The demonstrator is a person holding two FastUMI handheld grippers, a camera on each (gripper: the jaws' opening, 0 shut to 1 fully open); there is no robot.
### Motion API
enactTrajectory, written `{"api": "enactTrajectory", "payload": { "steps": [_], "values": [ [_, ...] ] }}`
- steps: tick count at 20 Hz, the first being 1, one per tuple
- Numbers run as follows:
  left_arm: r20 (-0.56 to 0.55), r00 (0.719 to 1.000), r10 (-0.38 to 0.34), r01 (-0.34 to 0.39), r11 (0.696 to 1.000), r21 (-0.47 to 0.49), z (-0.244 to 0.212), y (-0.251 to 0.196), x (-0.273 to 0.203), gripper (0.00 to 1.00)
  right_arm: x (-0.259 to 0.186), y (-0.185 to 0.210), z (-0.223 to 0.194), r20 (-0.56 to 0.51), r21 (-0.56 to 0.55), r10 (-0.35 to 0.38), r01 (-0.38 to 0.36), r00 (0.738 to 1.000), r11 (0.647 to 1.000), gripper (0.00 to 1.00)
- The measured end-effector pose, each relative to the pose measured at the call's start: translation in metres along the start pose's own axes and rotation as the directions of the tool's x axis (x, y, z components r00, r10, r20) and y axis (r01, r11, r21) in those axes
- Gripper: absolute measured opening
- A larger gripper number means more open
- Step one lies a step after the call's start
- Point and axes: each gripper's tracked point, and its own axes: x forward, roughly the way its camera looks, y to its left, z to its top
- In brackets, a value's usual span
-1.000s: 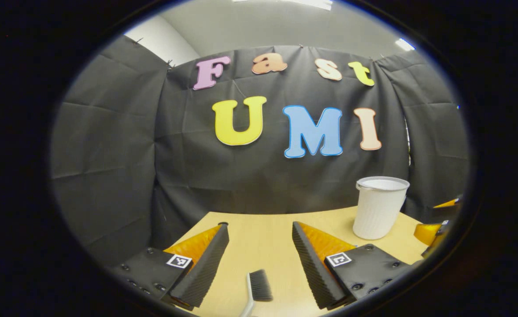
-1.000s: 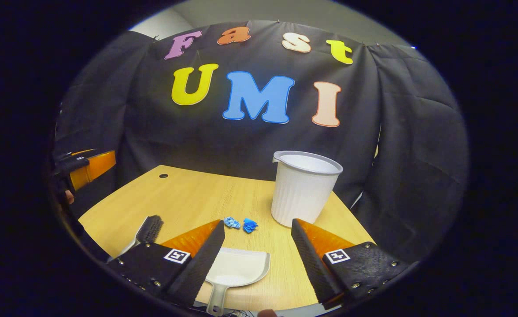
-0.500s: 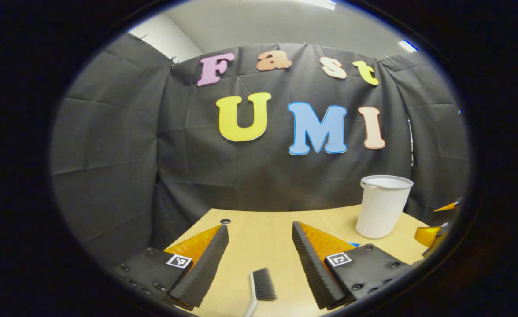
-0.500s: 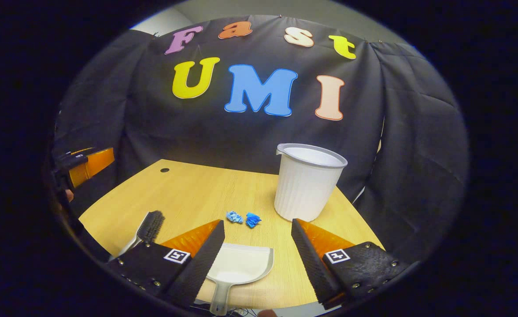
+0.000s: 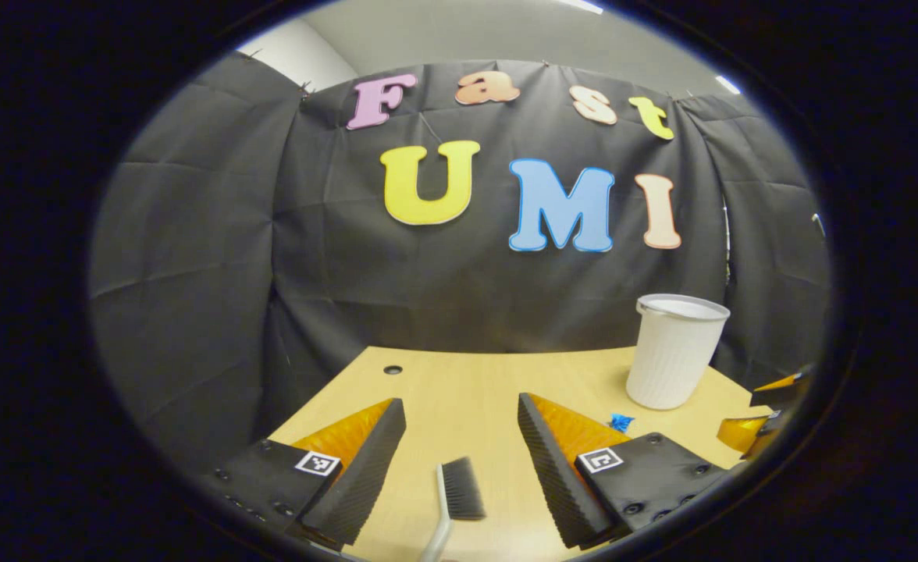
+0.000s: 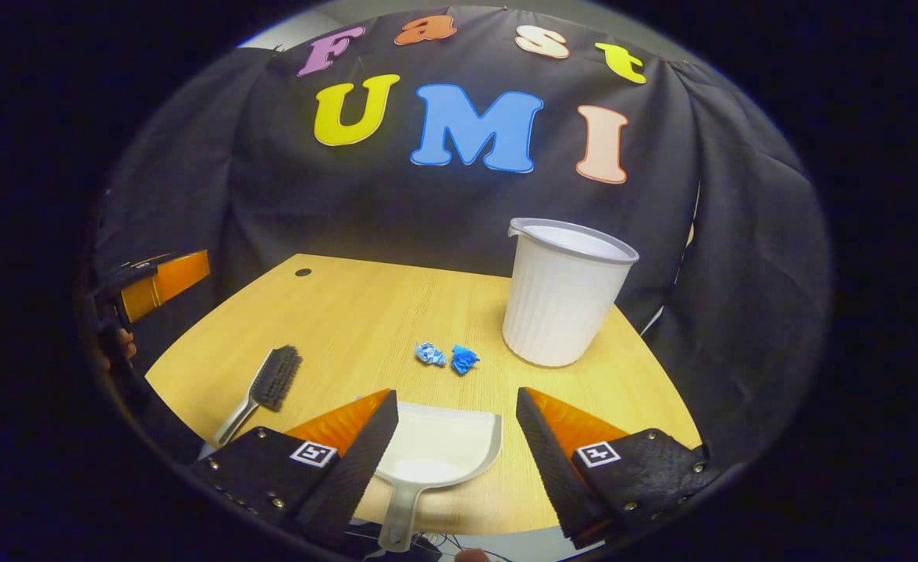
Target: Pick up the small broom and dustpan from the desktop, sweep the trash into the dustpan with the broom, and then empty the trash into the garbage bin.
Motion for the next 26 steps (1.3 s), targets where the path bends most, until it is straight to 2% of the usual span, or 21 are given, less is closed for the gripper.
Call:
{"api": "enactTrajectory", "payload": {
  "steps": [3,6,10,15,17,21,26],
  "values": [
    [-0.085,0.996,-0.008,0.008,1.0,-0.001,-0.028,0.006,0.001,0.95,0.006,0.004,-0.016,-0.077,0.023,0.018,-0.017,0.997,1.0,0.96],
    [-0.191,0.982,-0.009,0.01,1.0,0.003,-0.064,0.011,0.004,0.95,0.008,0.011,-0.034,-0.154,0.043,0.038,-0.032,0.987,0.999,0.96],
    [-0.313,0.949,-0.023,0.02,1.0,-0.013,-0.104,0.015,0.005,0.95,0.009,0.017,-0.06,-0.249,0.073,0.059,-0.042,0.967,0.996,0.95],
    [-0.446,0.895,-0.021,0.011,1.0,-0.025,-0.15,0.019,0.012,0.95,0.01,0.025,-0.09,-0.364,0.103,0.089,-0.055,0.927,0.993,0.96],
    [-0.498,0.867,-0.031,0.013,0.999,-0.041,-0.169,0.019,0.012,0.96,0.01,0.027,-0.101,-0.406,0.114,0.099,-0.058,0.908,0.992,0.96],
    [-0.618,0.784,-0.058,0.003,0.996,-0.09,-0.205,0.019,0.01,0.96,0.008,0.035,-0.124,-0.494,0.139,0.127,-0.066,0.86,0.988,0.96],
    [-0.712,0.7,-0.064,0.0,0.996,-0.09,-0.231,0.025,0.011,0.96,0.012,0.04,-0.145,-0.58,0.165,0.144,-0.057,0.802,0.985,0.96]
  ]
}}
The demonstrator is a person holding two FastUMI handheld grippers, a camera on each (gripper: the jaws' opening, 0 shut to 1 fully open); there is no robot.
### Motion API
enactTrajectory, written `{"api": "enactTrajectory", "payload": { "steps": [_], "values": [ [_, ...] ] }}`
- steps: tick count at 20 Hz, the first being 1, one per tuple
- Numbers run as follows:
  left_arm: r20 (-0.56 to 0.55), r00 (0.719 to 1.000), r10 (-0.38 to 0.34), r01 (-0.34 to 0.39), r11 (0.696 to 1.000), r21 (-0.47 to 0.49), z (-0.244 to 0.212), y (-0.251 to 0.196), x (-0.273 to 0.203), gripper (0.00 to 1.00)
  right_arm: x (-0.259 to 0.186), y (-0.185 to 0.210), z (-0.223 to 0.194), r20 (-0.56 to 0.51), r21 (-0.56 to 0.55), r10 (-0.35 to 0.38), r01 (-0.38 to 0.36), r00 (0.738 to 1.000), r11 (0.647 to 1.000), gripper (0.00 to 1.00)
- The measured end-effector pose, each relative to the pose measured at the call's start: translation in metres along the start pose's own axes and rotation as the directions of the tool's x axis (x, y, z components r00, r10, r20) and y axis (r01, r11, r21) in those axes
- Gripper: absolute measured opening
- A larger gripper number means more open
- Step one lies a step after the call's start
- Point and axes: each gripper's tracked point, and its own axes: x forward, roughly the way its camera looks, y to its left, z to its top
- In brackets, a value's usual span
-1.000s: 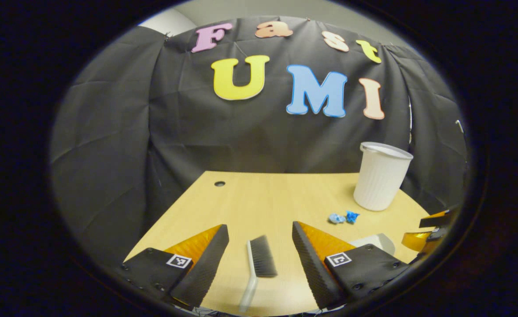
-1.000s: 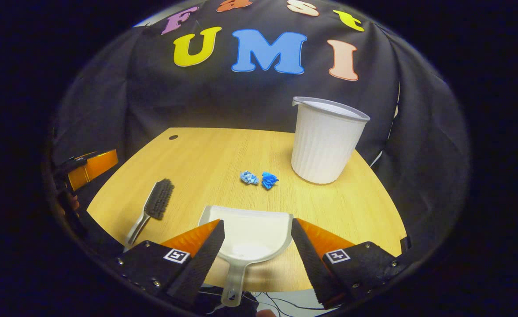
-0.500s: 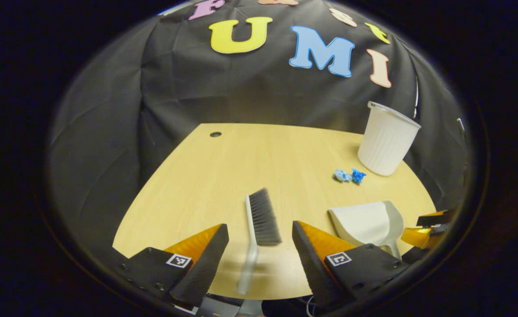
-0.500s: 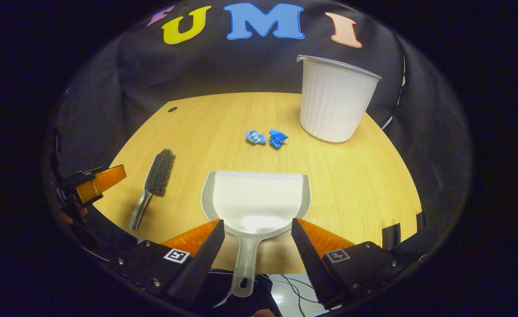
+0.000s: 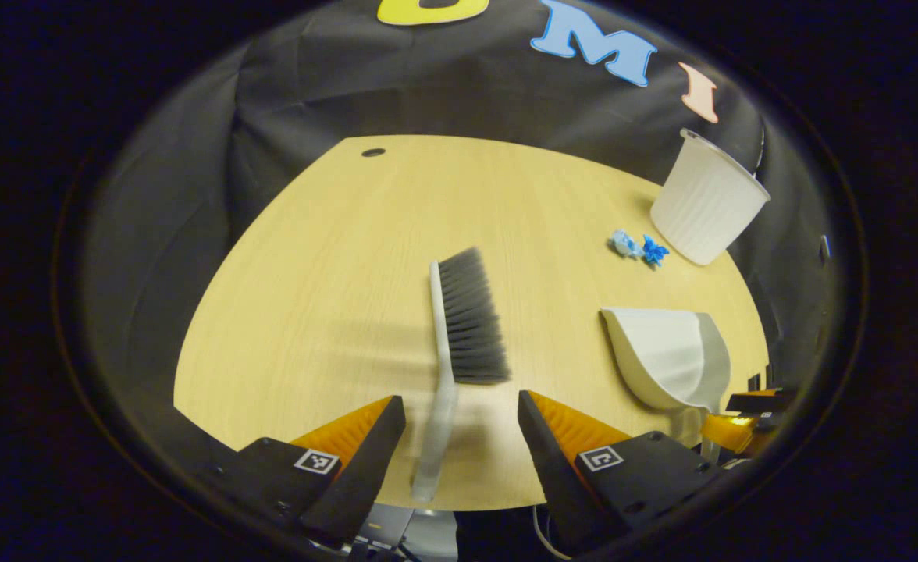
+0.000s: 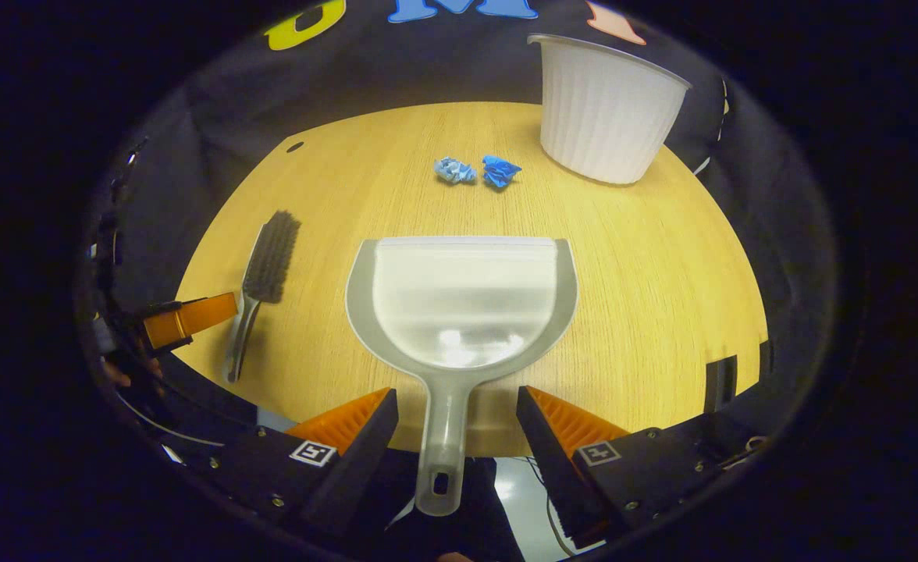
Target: Pick up the small broom and dustpan from the desktop, sweep the trash into the dustpan with the broom, and then empty the trash into the garbage bin.
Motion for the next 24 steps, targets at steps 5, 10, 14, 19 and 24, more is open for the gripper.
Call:
{"api": "enactTrajectory", "payload": {
  "steps": [5,10,14,19,24],
  "values": [
    [-0.11,0.994,0.007,-0.006,1.0,0.013,-0.014,0.003,0.024,0.95,0.015,0.004,-0.009,-0.078,0.04,0.018,-0.015,0.997,0.999,0.96],
    [-0.165,0.986,0.031,-0.026,0.999,0.029,-0.019,0.011,0.04,0.85,0.028,0.015,-0.018,-0.136,0.073,0.053,-0.044,0.989,0.996,0.89],
    [-0.204,0.978,0.037,-0.031,0.999,0.035,-0.032,0.01,0.045,0.68,0.034,0.018,-0.022,-0.159,0.103,0.065,-0.049,0.985,0.994,0.86],
    [-0.22,0.973,0.069,-0.051,0.995,0.087,-0.037,0.011,0.046,0.62,0.036,0.021,-0.023,-0.165,0.123,0.079,-0.059,0.983,0.991,0.69],
    [-0.23,0.97,0.078,-0.052,0.992,0.117,-0.041,0.008,0.044,0.55,0.034,0.022,-0.023,-0.16,0.123,0.085,-0.066,0.983,0.99,0.69]
  ]
}}
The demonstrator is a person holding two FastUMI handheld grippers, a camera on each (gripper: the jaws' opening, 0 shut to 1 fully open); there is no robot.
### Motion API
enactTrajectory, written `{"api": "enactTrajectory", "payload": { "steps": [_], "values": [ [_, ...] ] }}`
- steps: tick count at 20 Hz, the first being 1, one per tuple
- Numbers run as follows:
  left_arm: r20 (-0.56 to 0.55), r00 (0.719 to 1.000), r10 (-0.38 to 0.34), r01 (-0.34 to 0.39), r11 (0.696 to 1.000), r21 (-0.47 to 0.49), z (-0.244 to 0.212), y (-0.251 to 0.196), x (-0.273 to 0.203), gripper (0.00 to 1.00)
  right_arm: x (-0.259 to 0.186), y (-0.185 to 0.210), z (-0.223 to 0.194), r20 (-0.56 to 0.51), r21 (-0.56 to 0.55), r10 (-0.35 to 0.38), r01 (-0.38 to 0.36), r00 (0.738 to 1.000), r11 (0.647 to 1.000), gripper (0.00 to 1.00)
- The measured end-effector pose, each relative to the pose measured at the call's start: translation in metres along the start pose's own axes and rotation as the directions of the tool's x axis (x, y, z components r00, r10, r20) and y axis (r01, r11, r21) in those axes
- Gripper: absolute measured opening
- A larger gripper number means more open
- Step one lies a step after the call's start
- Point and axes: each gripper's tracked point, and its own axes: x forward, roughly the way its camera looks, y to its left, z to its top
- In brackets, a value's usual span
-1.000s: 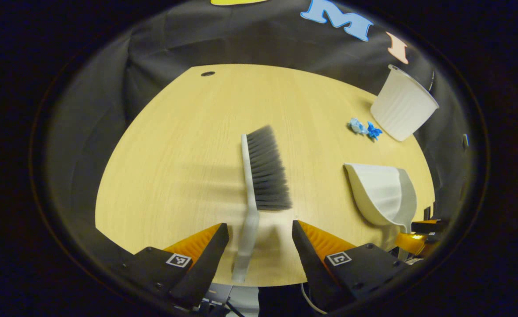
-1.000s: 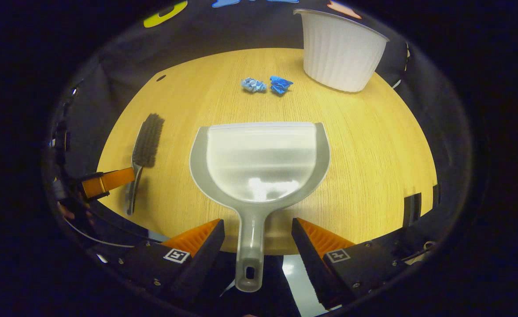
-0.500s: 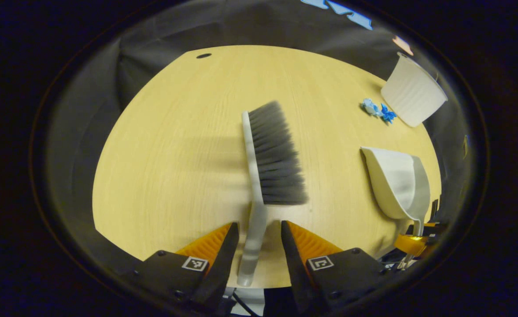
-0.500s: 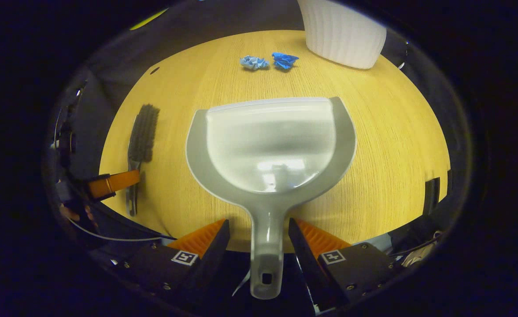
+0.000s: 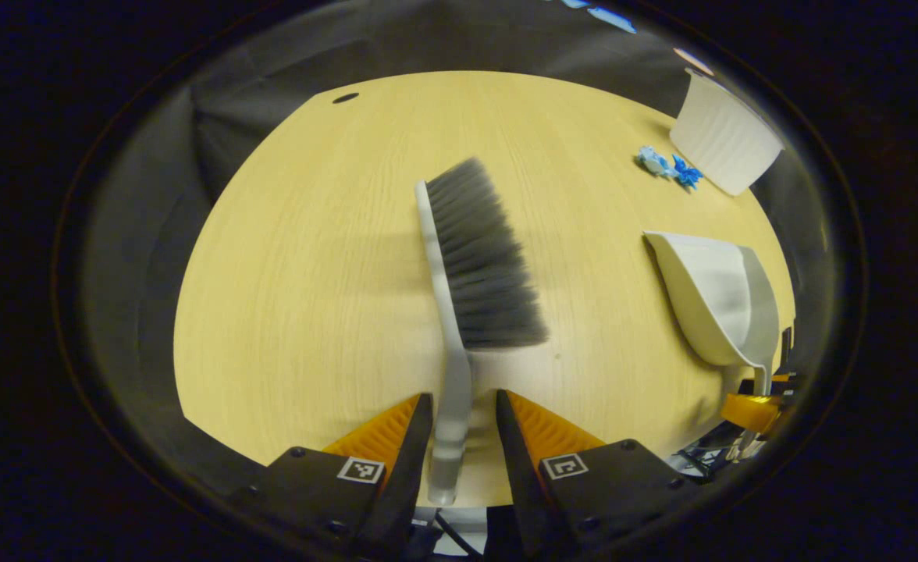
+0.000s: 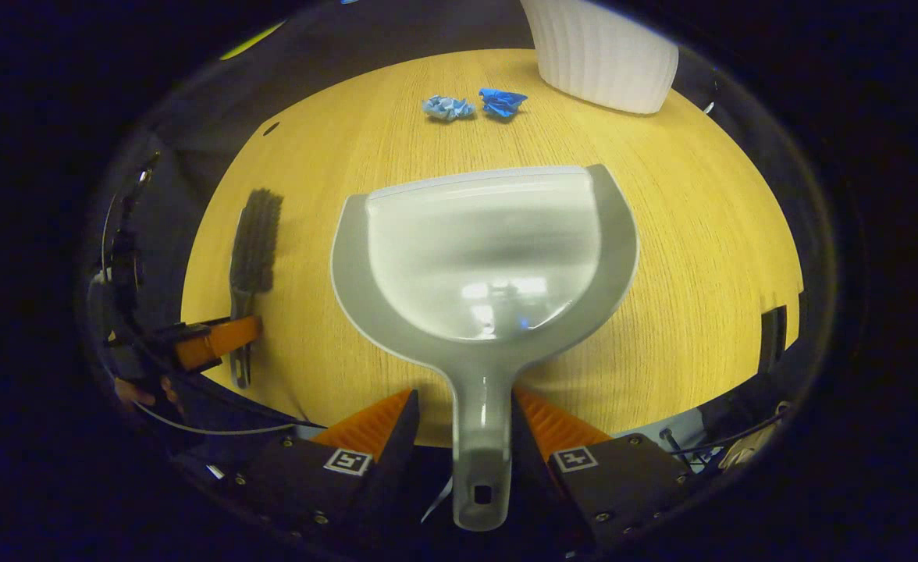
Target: Pick up the small broom and dustpan from the desktop, sweep the trash into the dustpan with the broom, and then empty the trash into the garbage bin.
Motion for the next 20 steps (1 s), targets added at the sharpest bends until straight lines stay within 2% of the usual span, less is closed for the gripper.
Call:
{"api": "enactTrajectory", "payload": {
  "steps": [1,3,6,7,9,10,11,12,14,15,16,20],
  "values": [
    [0.0,1.0,-0.001,0.001,1.0,-0.001,-0.001,-0.001,0.001,0.59,0.0,0.001,0.0,-0.001,-0.002,0.002,-0.002,1.0,1.0,0.69],
    [-0.006,1.0,0.003,-0.003,1.0,0.012,-0.001,-0.003,0.001,0.57,0.0,0.001,-0.003,-0.009,-0.019,0.003,-0.003,1.0,1.0,0.69],
    [0.009,1.0,0.004,-0.004,1.0,0.016,0.001,-0.01,0.001,0.41,0.0,-0.002,-0.007,-0.019,-0.059,-0.013,0.011,1.0,0.998,0.7],
    [0.014,1.0,0.01,-0.01,1.0,0.026,0.0,-0.011,0.0,0.4,-0.001,-0.003,-0.007,-0.021,-0.062,-0.018,0.016,1.0,0.998,0.68],
    [0.023,1.0,0.021,-0.022,0.999,0.026,0.0,-0.013,0.001,0.31,0.001,-0.004,-0.007,-0.025,-0.065,-0.022,0.021,0.999,0.998,0.6],
    [0.024,0.999,0.027,-0.028,0.999,0.04,0.0,-0.013,0.0,0.34,0.002,-0.007,-0.008,-0.021,-0.064,-0.029,0.028,0.999,0.998,0.6],
    [0.032,0.999,0.031,-0.033,0.998,0.046,0.0,-0.014,-0.001,0.31,0.0,-0.006,-0.007,-0.02,-0.058,-0.024,0.022,1.0,0.998,0.46],
    [0.034,0.999,0.03,-0.032,0.997,0.065,0.001,-0.015,-0.003,0.32,-0.001,-0.006,-0.008,-0.024,-0.058,-0.019,0.017,1.0,0.998,0.42],
    [0.054,0.998,0.037,-0.043,0.993,0.108,0.003,-0.018,-0.001,0.26,-0.002,-0.009,-0.01,-0.027,-0.051,-0.017,0.015,0.999,0.999,0.42],
    [0.057,0.997,0.045,-0.052,0.99,0.129,0.0,-0.019,-0.002,0.24,0.0,-0.008,-0.009,-0.028,-0.051,-0.015,0.014,0.999,0.999,0.37],
    [0.068,0.996,0.051,-0.062,0.986,0.156,0.0,-0.019,-0.002,0.26,0.001,-0.008,-0.009,-0.03,-0.058,-0.014,0.012,0.999,0.998,0.36],
    [0.111,0.99,0.085,-0.108,0.967,0.23,0.002,-0.02,-0.006,0.21,0.002,-0.009,-0.009,-0.021,-0.057,-0.002,0.001,1.0,0.998,0.33]
  ]
}}
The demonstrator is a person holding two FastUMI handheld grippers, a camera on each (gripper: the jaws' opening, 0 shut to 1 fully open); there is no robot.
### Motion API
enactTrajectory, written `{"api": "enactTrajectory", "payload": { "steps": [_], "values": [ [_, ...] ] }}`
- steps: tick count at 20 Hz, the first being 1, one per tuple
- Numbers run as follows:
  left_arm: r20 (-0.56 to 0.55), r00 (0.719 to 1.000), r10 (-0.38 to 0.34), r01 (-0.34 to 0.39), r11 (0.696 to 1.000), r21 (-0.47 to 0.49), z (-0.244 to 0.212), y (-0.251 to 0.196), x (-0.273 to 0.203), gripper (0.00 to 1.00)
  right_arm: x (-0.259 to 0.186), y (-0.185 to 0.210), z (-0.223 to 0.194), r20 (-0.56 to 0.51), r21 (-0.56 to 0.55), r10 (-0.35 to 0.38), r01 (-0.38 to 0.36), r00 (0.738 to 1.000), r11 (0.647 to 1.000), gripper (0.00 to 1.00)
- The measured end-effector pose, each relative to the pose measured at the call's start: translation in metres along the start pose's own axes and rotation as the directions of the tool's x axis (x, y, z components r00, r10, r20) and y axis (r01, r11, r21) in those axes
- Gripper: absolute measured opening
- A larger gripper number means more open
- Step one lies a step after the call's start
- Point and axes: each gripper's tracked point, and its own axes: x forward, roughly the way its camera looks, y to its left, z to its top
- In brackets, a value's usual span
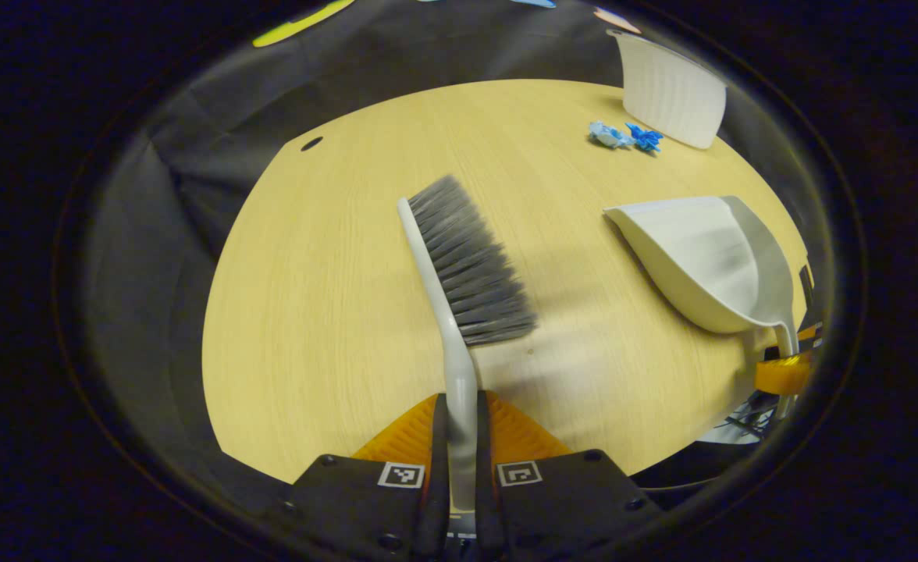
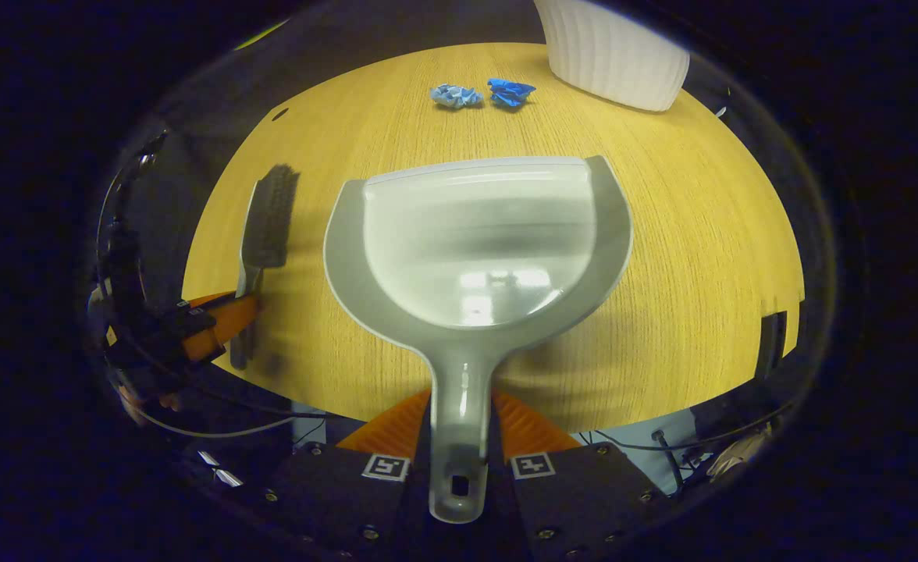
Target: Pick up the small broom and dustpan from the desktop, sweep the trash into the dustpan with the broom, and then empty the trash into the garbage bin.
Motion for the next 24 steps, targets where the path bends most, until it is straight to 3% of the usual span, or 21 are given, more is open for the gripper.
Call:
{"api": "enactTrajectory", "payload": {
  "steps": [2,6,15,19,20,24],
  "values": [
    [0.016,1.0,0.004,-0.004,1.0,0.005,0.001,0.0,-0.001,0.2,-0.001,0.001,-0.002,-0.001,0.008,0.002,-0.002,1.0,1.0,0.27],
    [0.031,0.999,-0.015,0.016,1.0,-0.025,0.002,-0.001,0.0,0.16,0.0,0.001,0.0,0.027,0.0,0.005,-0.005,1.0,1.0,0.26],
    [0.076,0.996,0.048,-0.057,0.991,0.121,0.017,0.015,-0.003,0.15,-0.005,-0.003,0.015,0.083,-0.015,-0.004,0.005,0.997,1.0,0.27],
    [0.102,0.994,0.04,-0.057,0.984,0.17,0.048,0.013,0.002,0.17,-0.005,-0.007,0.036,0.118,-0.022,-0.01,0.012,0.993,1.0,0.27],
    [0.108,0.994,0.034,-0.053,0.982,0.179,0.056,0.011,0.003,0.17,-0.003,-0.008,0.036,0.104,-0.023,-0.003,0.005,0.995,1.0,0.2],
    [0.122,0.992,0.011,-0.036,0.978,0.205,0.079,0.007,0.001,0.15,-0.008,-0.011,0.043,0.109,-0.052,0.001,0.004,0.994,0.999,0.19]
  ]
}}
